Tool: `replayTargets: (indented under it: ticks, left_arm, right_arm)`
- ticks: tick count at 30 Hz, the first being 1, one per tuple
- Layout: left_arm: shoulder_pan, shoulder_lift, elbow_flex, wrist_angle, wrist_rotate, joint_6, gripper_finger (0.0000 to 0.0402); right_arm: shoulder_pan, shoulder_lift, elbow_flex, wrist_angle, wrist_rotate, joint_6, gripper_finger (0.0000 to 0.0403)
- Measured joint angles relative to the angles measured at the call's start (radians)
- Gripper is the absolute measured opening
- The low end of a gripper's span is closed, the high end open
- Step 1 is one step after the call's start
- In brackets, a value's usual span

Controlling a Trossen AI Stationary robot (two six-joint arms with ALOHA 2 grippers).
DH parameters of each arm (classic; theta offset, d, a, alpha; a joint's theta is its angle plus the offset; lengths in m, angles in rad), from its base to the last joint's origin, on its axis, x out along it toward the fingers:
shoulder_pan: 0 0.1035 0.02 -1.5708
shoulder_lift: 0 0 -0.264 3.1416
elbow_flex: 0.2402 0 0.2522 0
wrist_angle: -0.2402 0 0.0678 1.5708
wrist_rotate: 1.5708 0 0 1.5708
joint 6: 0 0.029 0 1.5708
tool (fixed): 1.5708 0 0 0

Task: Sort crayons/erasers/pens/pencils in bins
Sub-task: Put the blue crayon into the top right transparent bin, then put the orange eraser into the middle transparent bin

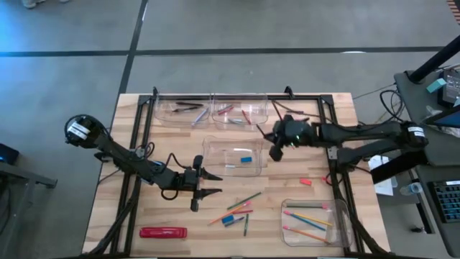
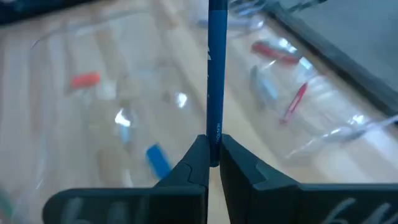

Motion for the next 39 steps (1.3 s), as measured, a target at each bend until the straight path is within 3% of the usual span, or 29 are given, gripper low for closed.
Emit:
replayTargets:
  ticks: [10, 18, 23, 31, 39]
  left_arm:
    - [0.000, 0.000, -0.001, -0.003, 0.000, 0.000, 0.0150]
    - [0.000, 0.000, -0.003, -0.011, 0.000, 0.002, 0.0150]
    - [0.000, 0.000, -0.004, -0.014, 0.000, 0.003, 0.0150]
    - [0.000, 0.000, -0.004, -0.013, 0.000, 0.001, 0.0150]
    - [0.000, 0.000, -0.002, -0.012, 0.000, 0.000, 0.0150]
  right_arm:
    - [-0.285, 0.306, 0.132, 0.116, -0.225, -0.037, 0.0013]
    - [-0.380, 0.529, 0.349, 0.099, -0.248, -0.054, 0.0016]
    - [-0.381, 0.609, 0.488, 0.022, -0.247, -0.091, 0.0076]
    - [-0.374, 0.639, 0.627, -0.285, -0.247, -0.092, 0.0201]
    - [-0.214, 0.437, 0.473, -0.248, -0.246, -0.101, 0.0222]
